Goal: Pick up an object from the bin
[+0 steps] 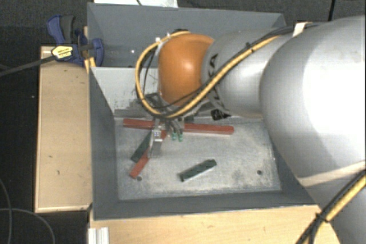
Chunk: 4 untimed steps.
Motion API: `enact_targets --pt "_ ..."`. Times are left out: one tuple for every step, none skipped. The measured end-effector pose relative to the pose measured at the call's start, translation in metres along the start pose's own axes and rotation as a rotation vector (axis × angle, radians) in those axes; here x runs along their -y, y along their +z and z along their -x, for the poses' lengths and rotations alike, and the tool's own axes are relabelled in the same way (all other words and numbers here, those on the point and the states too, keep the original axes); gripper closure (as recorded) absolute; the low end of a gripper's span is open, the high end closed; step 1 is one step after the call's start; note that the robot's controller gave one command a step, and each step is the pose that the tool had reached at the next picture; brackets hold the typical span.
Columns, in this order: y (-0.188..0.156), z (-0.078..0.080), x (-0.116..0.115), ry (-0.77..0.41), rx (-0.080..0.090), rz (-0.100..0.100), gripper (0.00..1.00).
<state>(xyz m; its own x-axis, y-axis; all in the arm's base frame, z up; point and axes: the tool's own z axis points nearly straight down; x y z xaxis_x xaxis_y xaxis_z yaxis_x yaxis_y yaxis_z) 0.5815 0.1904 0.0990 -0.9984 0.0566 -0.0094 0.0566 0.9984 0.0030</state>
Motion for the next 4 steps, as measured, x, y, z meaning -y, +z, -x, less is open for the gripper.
enact_targets --pt "0.026 0.008 0.101 -0.073 -0.008 -0.002 1.00" --pt "0.026 0.007 0.101 -0.071 -0.011 -0.002 0.00" --pt "0.027 0.007 0.101 -0.069 -0.011 -0.002 0.00" --pt "0.025 -0.013 0.063 -0.062 -0.008 -0.005 0.00"
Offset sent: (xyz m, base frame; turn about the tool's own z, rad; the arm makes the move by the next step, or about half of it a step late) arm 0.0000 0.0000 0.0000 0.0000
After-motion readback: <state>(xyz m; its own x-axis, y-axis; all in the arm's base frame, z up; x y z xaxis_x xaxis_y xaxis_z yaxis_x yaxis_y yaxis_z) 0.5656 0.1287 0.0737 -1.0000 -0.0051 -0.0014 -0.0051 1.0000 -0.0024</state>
